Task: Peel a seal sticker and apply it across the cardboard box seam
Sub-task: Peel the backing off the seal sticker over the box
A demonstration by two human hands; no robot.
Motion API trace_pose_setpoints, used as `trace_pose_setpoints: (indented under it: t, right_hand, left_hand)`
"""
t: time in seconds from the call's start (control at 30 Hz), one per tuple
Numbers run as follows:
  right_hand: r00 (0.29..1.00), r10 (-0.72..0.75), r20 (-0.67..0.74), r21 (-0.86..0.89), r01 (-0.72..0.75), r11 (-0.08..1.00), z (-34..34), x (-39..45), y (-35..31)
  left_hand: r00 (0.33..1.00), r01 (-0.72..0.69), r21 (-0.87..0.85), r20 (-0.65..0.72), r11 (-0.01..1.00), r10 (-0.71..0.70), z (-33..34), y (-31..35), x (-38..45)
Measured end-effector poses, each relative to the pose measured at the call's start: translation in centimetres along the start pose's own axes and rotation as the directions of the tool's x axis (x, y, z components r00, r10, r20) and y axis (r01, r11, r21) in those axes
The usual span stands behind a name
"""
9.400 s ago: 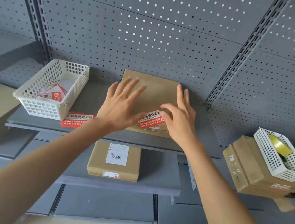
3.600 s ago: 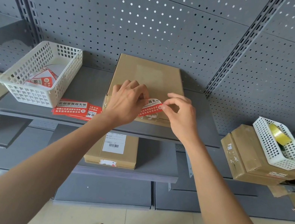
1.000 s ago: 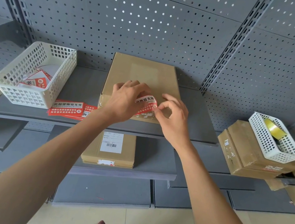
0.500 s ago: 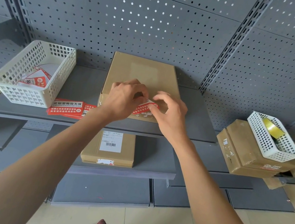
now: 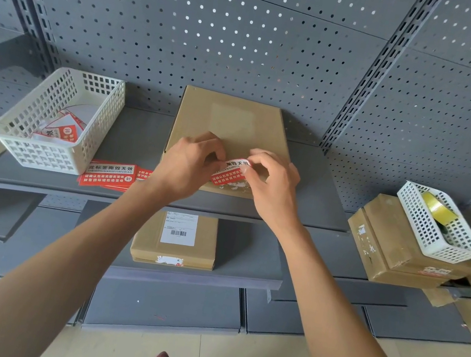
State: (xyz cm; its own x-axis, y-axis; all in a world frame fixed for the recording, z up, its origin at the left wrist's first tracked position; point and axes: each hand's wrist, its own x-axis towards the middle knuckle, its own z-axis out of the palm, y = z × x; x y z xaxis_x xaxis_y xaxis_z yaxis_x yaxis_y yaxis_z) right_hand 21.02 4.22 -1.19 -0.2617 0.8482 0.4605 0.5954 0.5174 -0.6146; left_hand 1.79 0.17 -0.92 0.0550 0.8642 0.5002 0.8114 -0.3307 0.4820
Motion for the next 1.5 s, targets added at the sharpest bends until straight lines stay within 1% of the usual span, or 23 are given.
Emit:
trace_pose_setpoints:
  t: [0.1, 0.17, 0.23, 0.27, 0.33, 0.4, 0.5, 0.57, 0.67, 0.73, 0.8, 1.03, 1.5]
  right_hand:
    - [1.0, 0.009, -0.003, -0.001, -0.009, 1.0, -0.1, 0.0, -0.1]
    - [0.999, 0.03, -0.03, 0.032, -0.029, 0.999, -0.2, 0.1, -0.2]
    - [0.998, -0.005, -0.065, 0.065, 0.01, 0.998, -0.2, 0.3, -0.5]
    - [0.997, -0.048, -0.061, 0.043, 0.051, 0.998, -0.1, 0.4, -0.7]
    - [0.993, -0.12, -0.007, -0.036, 0.119, 0.992, 0.3, 0.7, -1.4]
    - [0.988, -0.146, 0.051, -0.033, 0.148, 0.988, 0.8, 0.8, -1.9]
    - [0.987, -0.151, 0.054, 0.009, 0.15, 0.989, 1.3, 0.8, -1.6]
    - [0.986, -0.157, 0.05, 0.011, 0.157, 0.988, 1.3, 0.7, -1.4]
    - [0.986, -0.162, 0.04, 0.022, 0.161, 0.987, 1.4, 0.7, -1.6]
    - [0.987, -0.157, 0.034, 0.034, 0.156, 0.987, 1.6, 0.7, -1.5]
    - [0.988, -0.153, 0.028, 0.046, 0.152, 0.987, 1.6, 0.6, -1.4]
    - [0.986, -0.162, 0.024, 0.043, 0.161, 0.986, 1.7, 0.6, -1.3]
    - [0.986, -0.162, 0.048, 0.066, 0.159, 0.985, 1.5, 0.4, -1.2]
  left_hand:
    - [1.0, -0.014, 0.027, -0.011, 1.0, 0.014, 0.1, 0.2, 0.1]
    - [1.0, -0.024, 0.052, -0.007, 0.998, 0.025, 0.1, 0.2, 0.0]
    - [0.999, -0.038, 0.072, -0.006, 0.997, 0.038, 0.1, 0.2, 0.0]
    - [0.999, -0.045, 0.082, -0.01, 0.996, 0.046, 0.1, 0.3, -0.1]
    - [0.998, -0.055, 0.099, -0.019, 0.994, 0.057, 0.2, 0.2, -0.2]
    - [0.998, -0.054, 0.094, -0.023, 0.994, 0.056, 0.2, 0.1, -0.2]
    - [0.997, -0.062, 0.08, -0.031, 0.995, 0.064, 0.3, -0.4, -0.4]
    - [0.996, -0.058, 0.114, -0.058, 0.992, 0.065, 0.4, -0.7, -1.0]
    - [0.994, -0.033, 0.167, -0.1, 0.985, 0.051, 0.6, -0.9, -2.2]
    - [0.991, 0.002, 0.152, -0.134, 0.988, 0.018, 0.6, -1.0, -2.7]
    - [0.988, 0.008, 0.151, -0.151, 0.988, 0.015, 0.6, -1.1, -2.8]
    - [0.988, 0.031, 0.161, -0.156, 0.986, -0.005, 0.8, -1.1, -2.6]
    - [0.98, 0.069, 0.116, -0.194, 0.991, -0.046, 0.9, -0.8, -2.1]
